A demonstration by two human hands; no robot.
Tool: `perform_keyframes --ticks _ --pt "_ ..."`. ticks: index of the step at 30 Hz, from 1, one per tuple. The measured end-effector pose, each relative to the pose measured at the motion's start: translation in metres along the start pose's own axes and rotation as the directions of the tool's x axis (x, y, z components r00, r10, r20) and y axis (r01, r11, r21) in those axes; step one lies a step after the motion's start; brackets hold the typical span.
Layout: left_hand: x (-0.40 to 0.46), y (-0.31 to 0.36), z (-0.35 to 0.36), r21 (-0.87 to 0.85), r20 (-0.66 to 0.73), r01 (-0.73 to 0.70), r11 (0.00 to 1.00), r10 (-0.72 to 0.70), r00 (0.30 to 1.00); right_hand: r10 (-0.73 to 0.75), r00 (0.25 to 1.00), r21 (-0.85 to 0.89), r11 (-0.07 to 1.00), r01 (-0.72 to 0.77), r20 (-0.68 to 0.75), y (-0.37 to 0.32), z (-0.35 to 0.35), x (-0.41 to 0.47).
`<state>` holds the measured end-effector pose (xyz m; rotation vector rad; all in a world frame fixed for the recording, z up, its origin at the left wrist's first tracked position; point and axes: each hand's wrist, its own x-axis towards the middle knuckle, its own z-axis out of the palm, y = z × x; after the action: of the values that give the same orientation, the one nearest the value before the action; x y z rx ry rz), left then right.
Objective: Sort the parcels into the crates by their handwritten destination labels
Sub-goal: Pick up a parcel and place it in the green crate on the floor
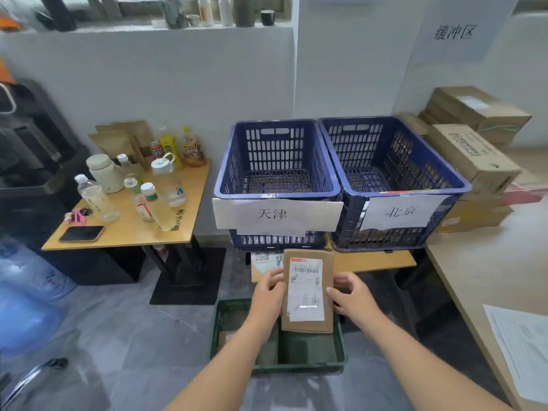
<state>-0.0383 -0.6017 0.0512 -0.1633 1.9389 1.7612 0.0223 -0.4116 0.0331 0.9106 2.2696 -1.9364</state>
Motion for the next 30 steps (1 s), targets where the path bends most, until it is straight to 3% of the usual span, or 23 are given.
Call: perform_keyframes --ticks 5,14,21,26,30 --pt "0.052 -0.081 0.018 0.036 -0.031 0.098 0.995 -0.096 0.995 0.048 0.997 -0.086 0.995 -0.042 0.063 0.079 0.007 0.049" --pt "0.169 -0.315 0.032 0.164 -0.015 0.138 0.977 -0.137 0.990 0.178 0.983 -0.065 0.982 -0.176 0.036 0.308 0.069 0.146" --pt "0.292 -0.438 0.040 0.166 0.023 0.147 0.975 -0.153 0.988 0.120 0.992 -0.101 0.987 -0.124 -0.041 0.429 0.106 0.254" --pt "0.364 -0.493 0.039 0.462 0.038 0.038 0.886 -0.063 0.997 0.076 0.996 -0.180 0.980 -0.084 -0.054 0.497 0.131 0.319" --pt "0.411 -0.530 0.037 0.729 0.092 -0.074 0.680 0.010 0.996 0.082 0.993 -0.253 0.962 -0.101 -0.082 0.542 0.154 0.351"
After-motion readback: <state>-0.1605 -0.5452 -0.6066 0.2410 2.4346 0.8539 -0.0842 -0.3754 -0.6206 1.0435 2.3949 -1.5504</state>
